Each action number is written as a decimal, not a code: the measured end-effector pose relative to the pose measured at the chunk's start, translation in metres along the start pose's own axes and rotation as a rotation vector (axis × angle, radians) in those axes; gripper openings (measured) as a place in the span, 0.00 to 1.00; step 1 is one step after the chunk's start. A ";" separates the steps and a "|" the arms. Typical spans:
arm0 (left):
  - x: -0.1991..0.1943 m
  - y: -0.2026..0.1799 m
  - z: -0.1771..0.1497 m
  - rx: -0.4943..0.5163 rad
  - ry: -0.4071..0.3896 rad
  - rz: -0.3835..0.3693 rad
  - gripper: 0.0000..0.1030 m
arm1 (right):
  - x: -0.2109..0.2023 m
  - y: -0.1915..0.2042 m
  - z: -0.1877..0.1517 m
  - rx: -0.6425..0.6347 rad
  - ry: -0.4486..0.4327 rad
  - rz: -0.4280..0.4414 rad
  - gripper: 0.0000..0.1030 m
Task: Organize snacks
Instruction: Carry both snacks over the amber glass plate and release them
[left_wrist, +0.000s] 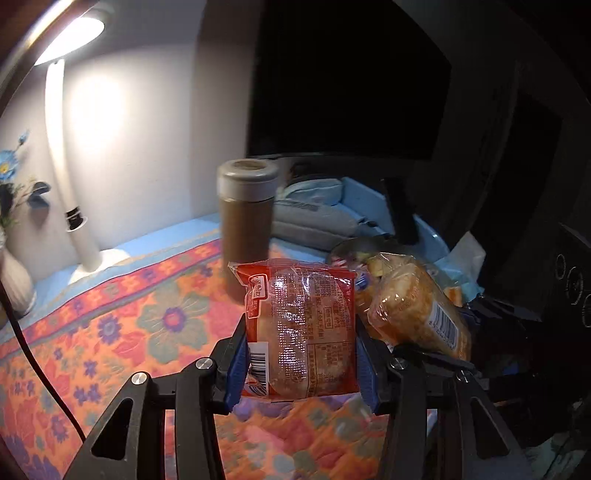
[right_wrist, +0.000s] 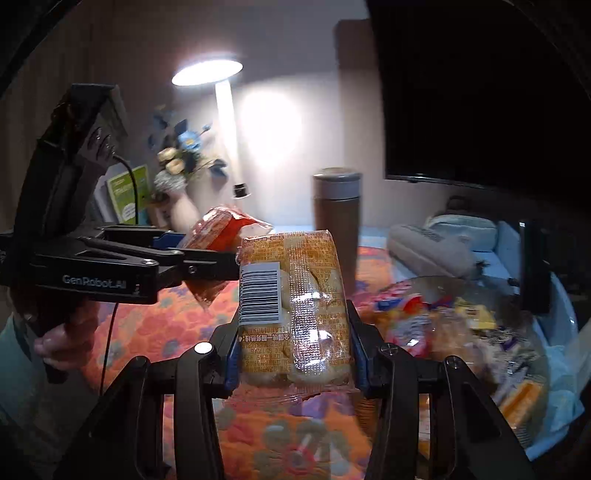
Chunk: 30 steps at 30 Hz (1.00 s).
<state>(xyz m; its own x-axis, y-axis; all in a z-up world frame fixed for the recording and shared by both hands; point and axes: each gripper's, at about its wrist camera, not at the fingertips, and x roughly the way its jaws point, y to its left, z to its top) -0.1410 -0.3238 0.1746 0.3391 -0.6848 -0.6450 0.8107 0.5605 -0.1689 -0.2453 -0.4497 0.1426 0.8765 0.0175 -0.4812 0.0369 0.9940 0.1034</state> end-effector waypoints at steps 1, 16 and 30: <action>0.009 -0.006 0.010 -0.030 0.007 -0.065 0.46 | -0.005 -0.019 0.002 0.044 0.001 -0.041 0.44; 0.152 -0.081 0.088 0.019 0.082 -0.093 0.46 | -0.016 -0.172 -0.007 0.407 0.012 -0.228 0.44; 0.141 -0.065 0.078 -0.002 0.054 -0.091 0.69 | -0.024 -0.167 -0.007 0.391 0.013 -0.244 0.57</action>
<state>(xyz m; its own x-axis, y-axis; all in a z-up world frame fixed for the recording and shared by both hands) -0.1091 -0.4930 0.1527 0.2377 -0.7072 -0.6659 0.8363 0.4977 -0.2300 -0.2759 -0.6153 0.1314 0.8137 -0.2078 -0.5429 0.4218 0.8538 0.3053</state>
